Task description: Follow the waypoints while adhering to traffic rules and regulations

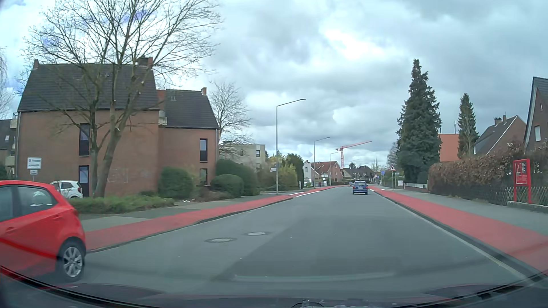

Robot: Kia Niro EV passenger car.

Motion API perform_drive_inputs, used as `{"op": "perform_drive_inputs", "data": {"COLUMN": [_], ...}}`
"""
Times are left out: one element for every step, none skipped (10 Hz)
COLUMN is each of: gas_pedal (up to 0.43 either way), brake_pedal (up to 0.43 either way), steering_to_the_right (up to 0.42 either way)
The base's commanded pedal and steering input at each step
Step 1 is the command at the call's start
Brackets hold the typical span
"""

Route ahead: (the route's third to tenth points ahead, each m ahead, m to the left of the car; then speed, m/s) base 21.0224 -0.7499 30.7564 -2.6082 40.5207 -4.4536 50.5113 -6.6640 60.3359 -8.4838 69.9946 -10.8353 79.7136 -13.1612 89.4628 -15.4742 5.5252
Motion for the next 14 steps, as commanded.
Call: {"op": "perform_drive_inputs", "data": {"gas_pedal": [0.350,0.350,0.350,0.350,0.350,0.350,0.331,0.319,0.311,0.311,0.311,0.299,0.299,0.299], "brake_pedal": [0.000,0.000,0.000,0.000,0.000,0.000,0.000,0.000,0.000,0.000,0.000,0.000,0.000,0.000], "steering_to_the_right": [0.151,0.131,0.119,0.105,0.095,0.092,0.091,0.090,0.090,0.085,0.077,0.067,0.058,0.049]}}
